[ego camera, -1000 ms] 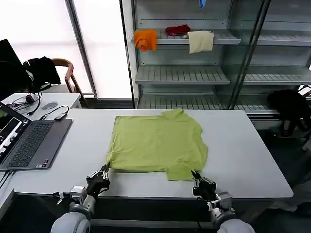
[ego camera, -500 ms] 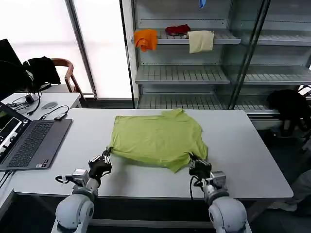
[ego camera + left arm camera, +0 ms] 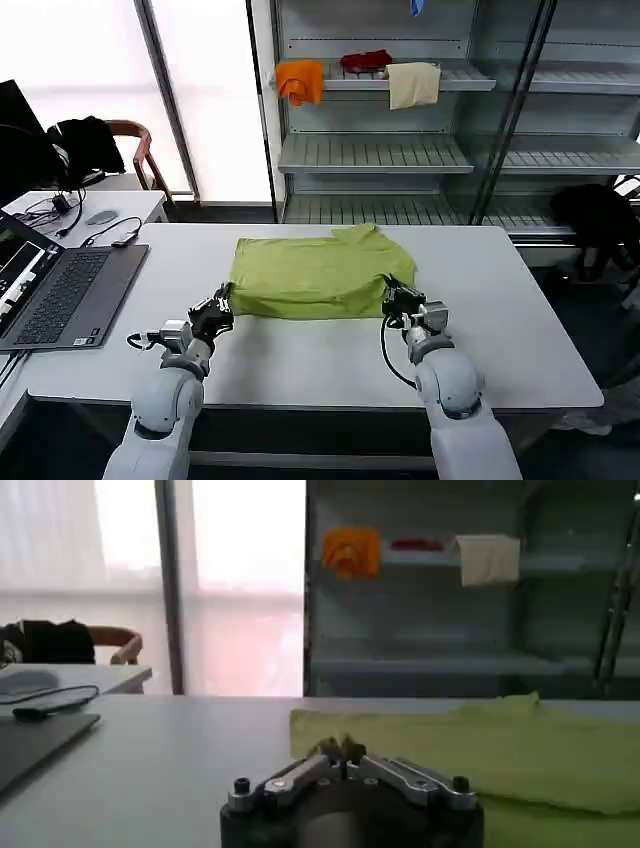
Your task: Fold and organize the clothes.
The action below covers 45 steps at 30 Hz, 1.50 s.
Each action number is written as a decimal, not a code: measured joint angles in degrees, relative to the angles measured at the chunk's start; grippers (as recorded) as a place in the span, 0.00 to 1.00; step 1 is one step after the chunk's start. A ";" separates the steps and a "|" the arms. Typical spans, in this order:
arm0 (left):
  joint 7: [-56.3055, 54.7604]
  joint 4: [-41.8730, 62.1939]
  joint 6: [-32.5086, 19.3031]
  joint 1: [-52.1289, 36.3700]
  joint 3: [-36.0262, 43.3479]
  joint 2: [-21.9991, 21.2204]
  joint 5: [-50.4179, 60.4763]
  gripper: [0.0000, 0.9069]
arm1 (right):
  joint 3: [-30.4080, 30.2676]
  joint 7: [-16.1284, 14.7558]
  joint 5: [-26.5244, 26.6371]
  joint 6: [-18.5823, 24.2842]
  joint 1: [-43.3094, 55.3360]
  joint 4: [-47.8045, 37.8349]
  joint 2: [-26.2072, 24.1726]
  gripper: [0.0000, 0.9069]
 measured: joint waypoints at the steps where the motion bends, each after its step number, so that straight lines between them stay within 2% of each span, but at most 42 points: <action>1: 0.00 0.55 -0.05 -0.34 0.04 -0.12 0.20 1.00 | 0.04 0.06 -0.33 0.11 0.44 -0.68 0.12 1.00; 11: 0.65 5.40 -0.98 -2.97 0.55 -0.33 2.60 1.00 | 0.78 1.91 -3.74 2.63 4.00 -7.22 1.09 1.00; 20: 0.69 6.06 -0.78 -4.16 -0.35 0.40 3.18 1.00 | 1.64 2.92 -3.86 3.02 6.00 -10.56 0.80 1.00; 29: 0.98 4.07 0.82 -2.62 -0.57 1.05 2.27 1.00 | 2.51 1.50 -2.40 0.51 2.15 -5.56 -1.76 1.00; 41: 0.72 3.28 2.91 0.15 -0.08 1.04 2.40 1.00 | 4.20 0.86 -1.84 -0.32 -5.83 -0.11 -3.84 1.00; 43: 0.72 3.28 2.97 0.39 -0.18 1.06 2.40 0.81 | 4.33 0.87 -1.91 -0.33 -6.30 0.14 -3.92 0.86; 44: 0.72 3.32 2.98 0.45 -0.25 1.06 2.40 0.72 | 4.36 0.89 -1.93 -0.34 -6.43 0.16 -3.90 0.71; 45: 0.72 3.36 2.97 0.50 -0.32 1.06 2.40 0.49 | 4.37 0.88 -2.00 -0.36 -6.58 0.17 -3.86 0.51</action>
